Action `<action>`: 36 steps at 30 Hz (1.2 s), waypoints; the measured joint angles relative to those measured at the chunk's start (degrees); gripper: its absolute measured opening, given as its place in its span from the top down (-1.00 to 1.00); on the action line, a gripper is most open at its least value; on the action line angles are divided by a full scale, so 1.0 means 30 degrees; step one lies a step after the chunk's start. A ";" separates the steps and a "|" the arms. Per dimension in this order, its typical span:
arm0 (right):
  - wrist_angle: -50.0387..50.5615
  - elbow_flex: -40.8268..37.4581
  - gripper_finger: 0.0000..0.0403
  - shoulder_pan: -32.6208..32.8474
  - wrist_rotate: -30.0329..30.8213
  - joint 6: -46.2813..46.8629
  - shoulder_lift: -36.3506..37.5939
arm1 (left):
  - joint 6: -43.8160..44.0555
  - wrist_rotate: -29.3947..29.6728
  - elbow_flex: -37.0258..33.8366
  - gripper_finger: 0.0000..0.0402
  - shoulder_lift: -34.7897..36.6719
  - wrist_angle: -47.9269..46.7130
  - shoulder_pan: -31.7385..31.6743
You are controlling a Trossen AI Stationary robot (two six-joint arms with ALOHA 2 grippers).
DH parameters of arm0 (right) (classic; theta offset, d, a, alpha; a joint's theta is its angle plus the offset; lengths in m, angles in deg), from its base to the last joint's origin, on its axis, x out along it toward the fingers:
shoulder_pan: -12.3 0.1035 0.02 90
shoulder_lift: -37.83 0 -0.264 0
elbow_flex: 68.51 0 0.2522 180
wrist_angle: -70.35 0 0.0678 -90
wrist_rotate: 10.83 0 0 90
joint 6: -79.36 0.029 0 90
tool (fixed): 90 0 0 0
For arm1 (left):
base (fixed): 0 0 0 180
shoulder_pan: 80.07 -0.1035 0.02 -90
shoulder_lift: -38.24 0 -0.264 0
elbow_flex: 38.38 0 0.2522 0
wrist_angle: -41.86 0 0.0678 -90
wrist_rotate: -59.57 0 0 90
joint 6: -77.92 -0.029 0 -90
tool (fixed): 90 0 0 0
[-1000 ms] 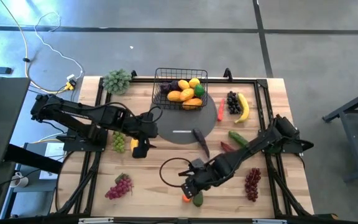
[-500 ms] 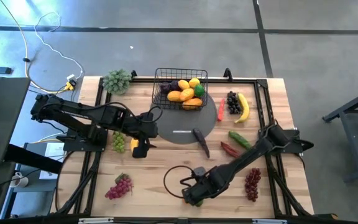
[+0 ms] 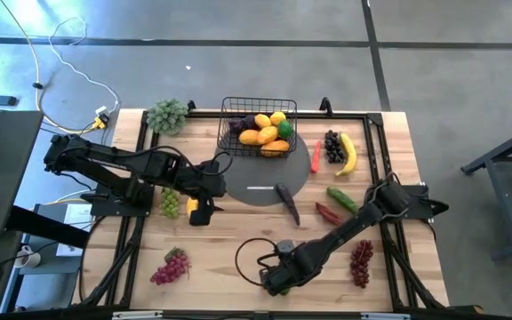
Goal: Build produce basket
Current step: Put the lime into the black wire basket
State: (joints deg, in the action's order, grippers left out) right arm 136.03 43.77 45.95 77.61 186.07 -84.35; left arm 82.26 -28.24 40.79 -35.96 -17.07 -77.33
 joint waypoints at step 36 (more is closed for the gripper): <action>0.0765 0.0000 0.42 -0.1398 0.0328 -0.3751 -0.0080 | -0.0670 0.1433 0.0015 -0.34 -0.0007 -0.0022 -0.0066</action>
State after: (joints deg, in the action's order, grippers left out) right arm 138.33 43.77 41.76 78.60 174.82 -84.59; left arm 80.25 -23.94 40.83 -35.98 -17.14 -77.53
